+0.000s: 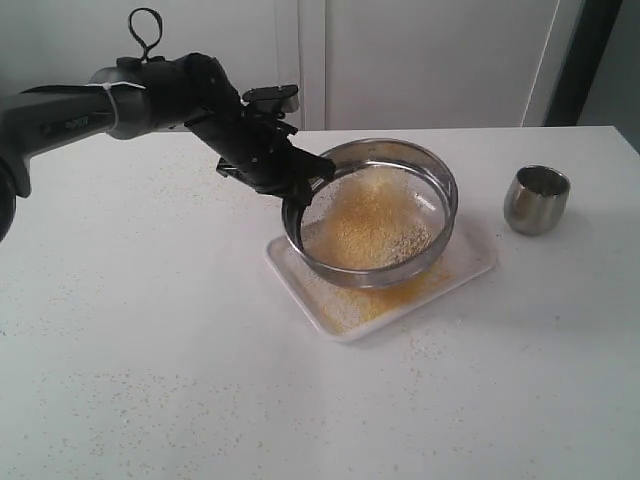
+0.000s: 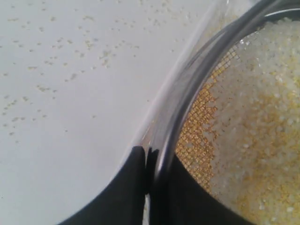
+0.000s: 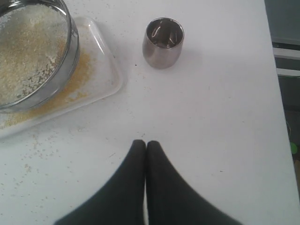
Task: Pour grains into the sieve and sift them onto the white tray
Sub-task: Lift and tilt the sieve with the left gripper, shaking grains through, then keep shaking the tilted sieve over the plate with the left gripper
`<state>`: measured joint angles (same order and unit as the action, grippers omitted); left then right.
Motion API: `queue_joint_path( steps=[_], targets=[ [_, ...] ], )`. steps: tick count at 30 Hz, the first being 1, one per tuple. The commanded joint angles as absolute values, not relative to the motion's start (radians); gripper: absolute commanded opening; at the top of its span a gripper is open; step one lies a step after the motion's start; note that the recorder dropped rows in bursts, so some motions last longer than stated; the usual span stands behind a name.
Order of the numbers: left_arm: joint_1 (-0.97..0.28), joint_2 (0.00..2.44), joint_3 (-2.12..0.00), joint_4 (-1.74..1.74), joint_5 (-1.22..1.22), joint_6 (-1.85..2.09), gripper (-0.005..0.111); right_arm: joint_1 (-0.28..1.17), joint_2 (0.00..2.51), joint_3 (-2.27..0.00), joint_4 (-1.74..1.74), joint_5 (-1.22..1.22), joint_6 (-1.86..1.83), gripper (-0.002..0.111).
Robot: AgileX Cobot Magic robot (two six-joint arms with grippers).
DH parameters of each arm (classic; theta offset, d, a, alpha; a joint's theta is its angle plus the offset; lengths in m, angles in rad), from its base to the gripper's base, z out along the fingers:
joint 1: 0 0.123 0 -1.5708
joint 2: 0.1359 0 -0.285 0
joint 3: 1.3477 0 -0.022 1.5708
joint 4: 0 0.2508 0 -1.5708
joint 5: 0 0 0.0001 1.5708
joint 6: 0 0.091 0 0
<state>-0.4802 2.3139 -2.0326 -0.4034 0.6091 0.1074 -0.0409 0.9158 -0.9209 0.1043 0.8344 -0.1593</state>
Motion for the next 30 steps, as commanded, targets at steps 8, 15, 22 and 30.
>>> queue_joint_path(
  steps=[8, 15, 22, 30],
  targets=[
    [-0.502, 2.294, -2.037, -0.450, 0.563, 0.101, 0.000, -0.050, 0.910, -0.918, 0.100, 0.823, -0.157, 0.000],
    [-0.500, 2.292, -2.037, -0.489, 0.647, 0.163, 0.000, -0.050, 0.910, -0.918, 0.100, 0.823, -0.157, 0.000],
    [-0.500, 2.315, -2.037, -0.428, 0.546, -0.070, 0.000, -0.050, 0.910, -0.918, 0.100, 0.823, -0.157, 0.000],
    [-0.450, 2.309, -2.037, -0.434, 0.679, -0.154, 0.000, -0.050, 0.910, -0.918, 0.100, 0.821, -0.157, 0.000]
  ],
)
